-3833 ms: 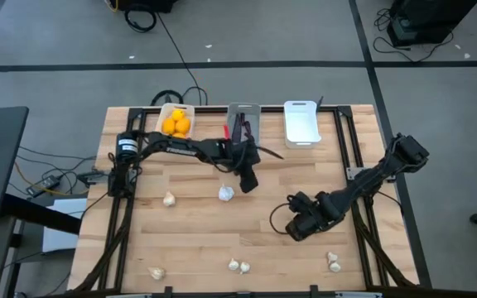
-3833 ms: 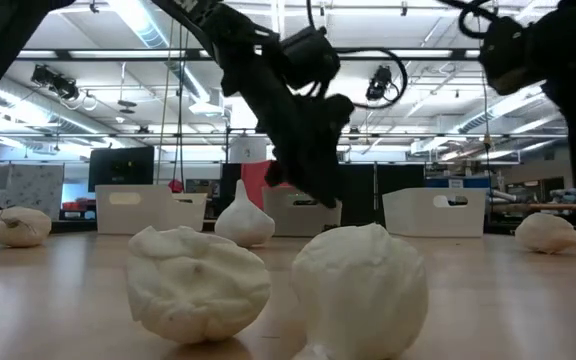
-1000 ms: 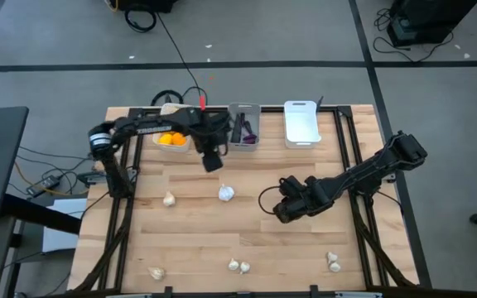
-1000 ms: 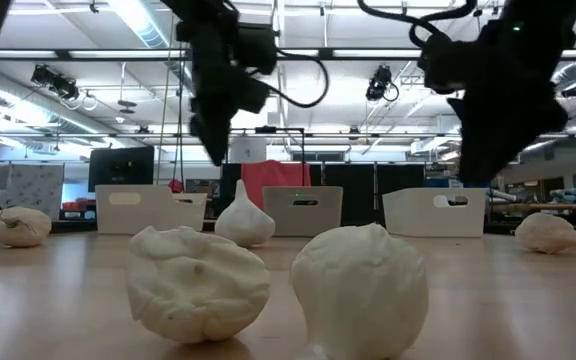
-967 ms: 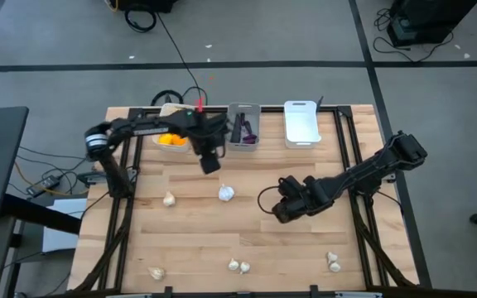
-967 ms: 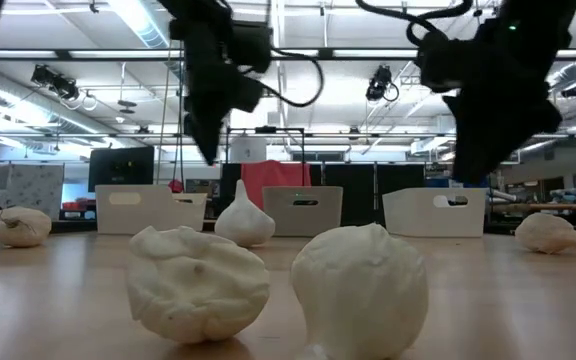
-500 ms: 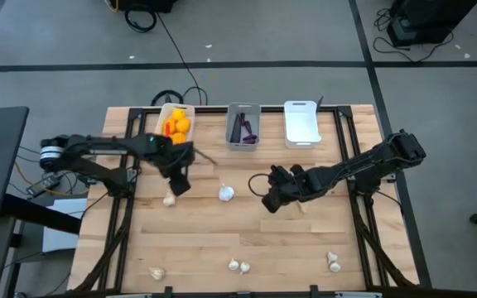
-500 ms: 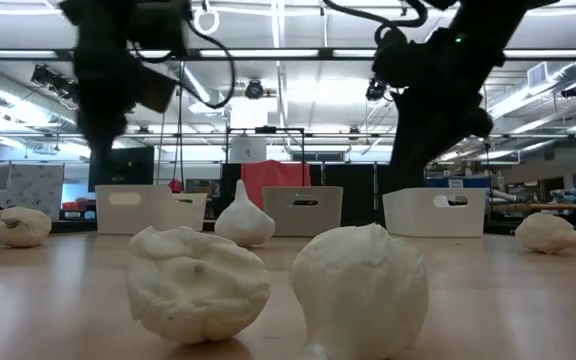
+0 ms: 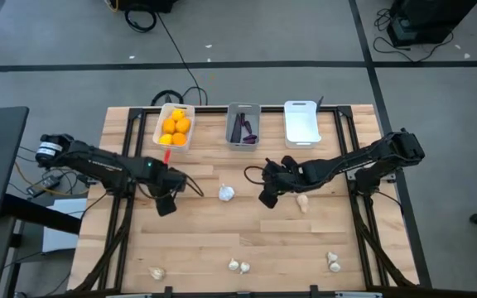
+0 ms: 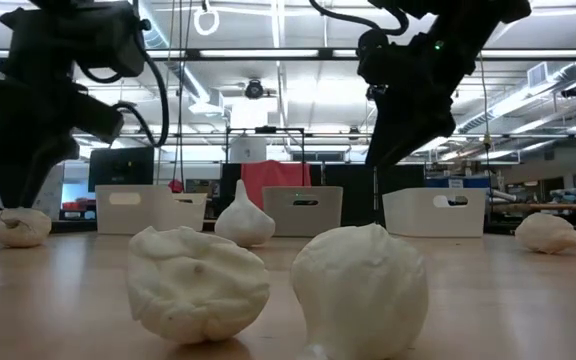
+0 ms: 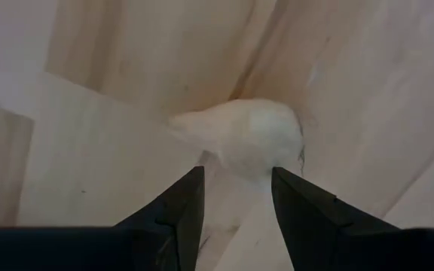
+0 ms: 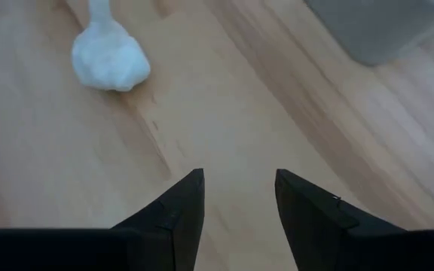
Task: Sort produce into baskets
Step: Put the garlic into the right white bin
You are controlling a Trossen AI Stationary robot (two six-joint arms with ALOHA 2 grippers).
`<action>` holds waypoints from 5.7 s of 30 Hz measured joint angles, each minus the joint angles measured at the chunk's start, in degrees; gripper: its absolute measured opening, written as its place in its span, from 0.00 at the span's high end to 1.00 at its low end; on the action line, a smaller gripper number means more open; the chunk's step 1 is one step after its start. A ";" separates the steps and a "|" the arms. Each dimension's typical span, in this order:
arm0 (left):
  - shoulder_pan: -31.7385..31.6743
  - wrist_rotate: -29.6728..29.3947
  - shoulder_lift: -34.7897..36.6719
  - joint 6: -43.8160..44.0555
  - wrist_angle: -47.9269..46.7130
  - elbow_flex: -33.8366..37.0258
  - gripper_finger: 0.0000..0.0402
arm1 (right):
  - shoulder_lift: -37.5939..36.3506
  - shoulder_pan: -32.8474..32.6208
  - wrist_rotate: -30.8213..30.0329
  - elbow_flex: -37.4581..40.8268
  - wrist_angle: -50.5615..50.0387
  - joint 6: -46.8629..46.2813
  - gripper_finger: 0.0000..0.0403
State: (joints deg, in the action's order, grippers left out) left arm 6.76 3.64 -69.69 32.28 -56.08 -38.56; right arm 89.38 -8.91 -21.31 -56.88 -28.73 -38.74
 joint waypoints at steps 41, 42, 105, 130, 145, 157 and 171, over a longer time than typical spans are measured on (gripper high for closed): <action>2.26 -1.78 1.41 25.09 27.75 7.17 0.19 | 0.00 -1.90 7.64 0.00 1.11 -9.26 0.57; 2.26 -2.42 1.17 25.20 27.94 7.18 0.15 | 0.00 -1.88 7.64 0.00 1.14 -9.25 0.57; 2.15 -10.63 -6.23 -17.22 54.31 -10.77 0.68 | 0.02 4.22 25.51 0.02 35.61 -23.21 0.52; 2.22 -13.48 -6.16 -17.65 58.73 -10.81 0.63 | 0.02 4.69 23.63 0.04 40.46 -15.13 0.97; 2.11 -17.63 -6.19 -15.03 56.67 -10.81 0.32 | 0.00 7.06 17.91 0.00 35.65 -11.66 0.99; -0.19 -18.01 -6.18 -2.02 41.11 -10.83 0.32 | -2.58 12.59 15.20 0.00 11.78 -9.68 0.98; -0.35 -8.09 -18.77 -12.60 46.10 -10.83 0.32 | -2.36 15.19 18.20 0.00 -7.84 -6.06 0.66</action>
State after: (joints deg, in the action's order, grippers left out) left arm 6.40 -4.45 -88.46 19.69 -9.98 -49.39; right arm 87.02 6.29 -3.11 -56.88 -36.57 -44.80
